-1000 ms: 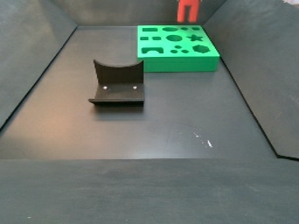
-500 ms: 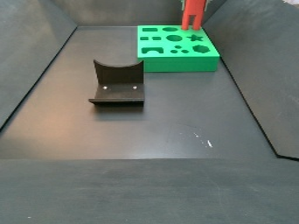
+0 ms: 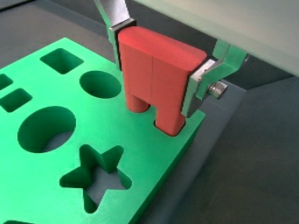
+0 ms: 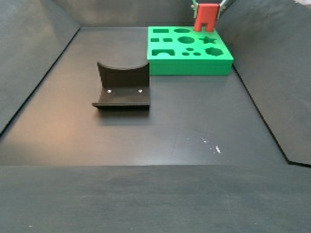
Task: Insert the square-circle object.
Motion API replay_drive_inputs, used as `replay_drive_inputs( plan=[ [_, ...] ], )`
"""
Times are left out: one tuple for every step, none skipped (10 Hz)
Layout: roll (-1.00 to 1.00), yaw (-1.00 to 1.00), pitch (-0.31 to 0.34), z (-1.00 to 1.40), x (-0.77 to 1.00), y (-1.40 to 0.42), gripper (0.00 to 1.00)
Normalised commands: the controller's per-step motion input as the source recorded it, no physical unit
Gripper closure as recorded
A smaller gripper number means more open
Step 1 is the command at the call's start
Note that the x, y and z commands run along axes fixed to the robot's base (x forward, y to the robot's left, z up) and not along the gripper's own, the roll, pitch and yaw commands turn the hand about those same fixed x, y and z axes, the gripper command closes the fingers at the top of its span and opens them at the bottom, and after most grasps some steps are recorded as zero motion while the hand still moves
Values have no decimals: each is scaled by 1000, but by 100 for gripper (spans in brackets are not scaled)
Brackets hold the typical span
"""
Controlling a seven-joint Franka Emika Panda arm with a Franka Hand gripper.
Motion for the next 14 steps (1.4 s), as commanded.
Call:
replay_drive_inputs(
  plan=[
    [0, 0, -29, -471, 169, 74, 100],
    [0, 0, -50, -577, 363, 23, 100],
    [0, 0, -107, -666, 366, 17, 100],
    [156, -17, -71, -546, 360, 0, 100],
    [224, -17, 0, -411, 366, 0, 100],
    [220, -11, 0, -449, 317, 0, 100],
    [183, 0, -120, -591, 83, 0, 100],
    [286, 0, -144, -480, 0, 0, 100],
    [321, 263, -177, -434, -29, -46, 100],
    [296, 300, -176, -423, -3, -54, 100],
    [323, 194, -171, -514, 0, -126, 100],
    [336, 143, -160, -526, 0, -166, 100],
    [300, 71, -144, -606, 0, -229, 100],
    [236, 0, -79, -774, 154, -223, 100]
  ],
)
